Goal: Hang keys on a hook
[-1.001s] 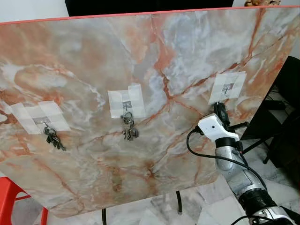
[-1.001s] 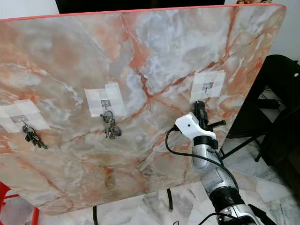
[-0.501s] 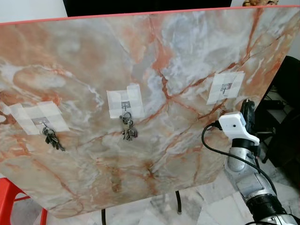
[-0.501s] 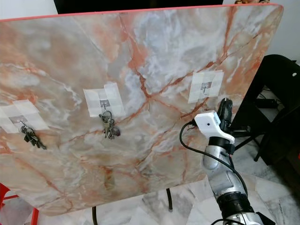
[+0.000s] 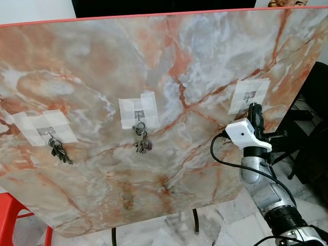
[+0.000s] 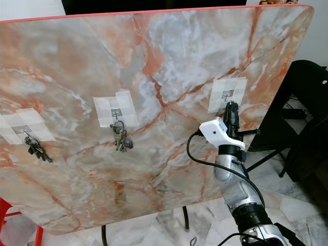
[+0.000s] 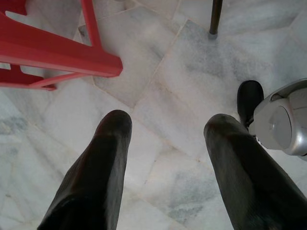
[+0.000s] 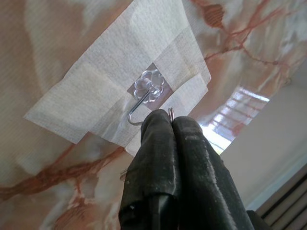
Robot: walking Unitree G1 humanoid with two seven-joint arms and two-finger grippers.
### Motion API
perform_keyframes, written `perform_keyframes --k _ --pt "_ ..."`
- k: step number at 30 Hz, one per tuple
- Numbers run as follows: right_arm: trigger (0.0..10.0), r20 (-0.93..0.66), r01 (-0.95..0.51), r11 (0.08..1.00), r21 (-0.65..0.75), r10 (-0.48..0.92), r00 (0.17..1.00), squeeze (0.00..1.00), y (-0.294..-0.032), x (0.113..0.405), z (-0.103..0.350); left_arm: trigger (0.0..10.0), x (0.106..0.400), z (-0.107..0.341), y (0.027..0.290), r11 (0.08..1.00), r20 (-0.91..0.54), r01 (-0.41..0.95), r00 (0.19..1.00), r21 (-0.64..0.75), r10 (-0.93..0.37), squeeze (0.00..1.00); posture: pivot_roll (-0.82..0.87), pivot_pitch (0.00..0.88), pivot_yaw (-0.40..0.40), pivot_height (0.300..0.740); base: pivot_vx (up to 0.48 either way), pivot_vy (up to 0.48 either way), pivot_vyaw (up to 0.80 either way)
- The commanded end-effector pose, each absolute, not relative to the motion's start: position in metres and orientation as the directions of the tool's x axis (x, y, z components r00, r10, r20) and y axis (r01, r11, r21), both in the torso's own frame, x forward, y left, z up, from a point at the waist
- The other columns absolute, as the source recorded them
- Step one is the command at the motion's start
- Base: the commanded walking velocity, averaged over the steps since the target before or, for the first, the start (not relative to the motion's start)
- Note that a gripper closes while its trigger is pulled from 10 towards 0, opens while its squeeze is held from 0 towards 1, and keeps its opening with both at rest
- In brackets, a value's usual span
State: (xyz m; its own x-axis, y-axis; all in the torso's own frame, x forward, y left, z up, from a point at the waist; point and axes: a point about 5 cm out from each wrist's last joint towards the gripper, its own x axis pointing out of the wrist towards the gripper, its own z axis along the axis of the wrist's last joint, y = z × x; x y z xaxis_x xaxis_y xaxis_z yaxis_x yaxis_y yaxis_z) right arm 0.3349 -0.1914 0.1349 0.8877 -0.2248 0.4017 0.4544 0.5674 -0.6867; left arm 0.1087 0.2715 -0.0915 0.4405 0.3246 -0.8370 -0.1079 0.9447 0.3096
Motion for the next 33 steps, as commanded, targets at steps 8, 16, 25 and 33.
perform_keyframes --k 8,16,25,33 --pt "10.0 0.402 0.45 0.56 -0.695 -0.217 0.89 0.0 -0.193 0.34 0.138 10.0 0.106 -0.092 0.271 0.945 -0.842 -0.113 0.432 0.306 0.324 0.0 0.01 0.0 -0.024 0.74 0.0 0.0 0.0" --pt "10.0 0.424 0.464 0.559 -0.687 -0.21 0.881 0.0 -0.191 0.345 0.145 10.0 0.106 -0.092 0.271 0.945 -0.841 -0.113 0.431 0.308 0.326 0.0 0.02 0.0 -0.022 0.74 0.0 0.0 0.0" --pt "10.0 0.39 0.416 0.576 -0.704 -0.175 0.904 0.0 -0.185 0.35 0.142 10.0 0.106 -0.092 0.272 0.944 -0.841 -0.112 0.431 0.31 0.327 0.0 0.02 0.0 -0.023 0.74 0.0 0.0 0.0" --pt "10.0 0.356 0.36 0.589 -0.724 -0.128 0.926 0.0 -0.176 0.349 0.134 10.0 0.106 -0.092 0.272 0.943 -0.841 -0.111 0.429 0.313 0.33 0.0 0.02 0.0 -0.021 0.74 0.0 0.0 0.0"
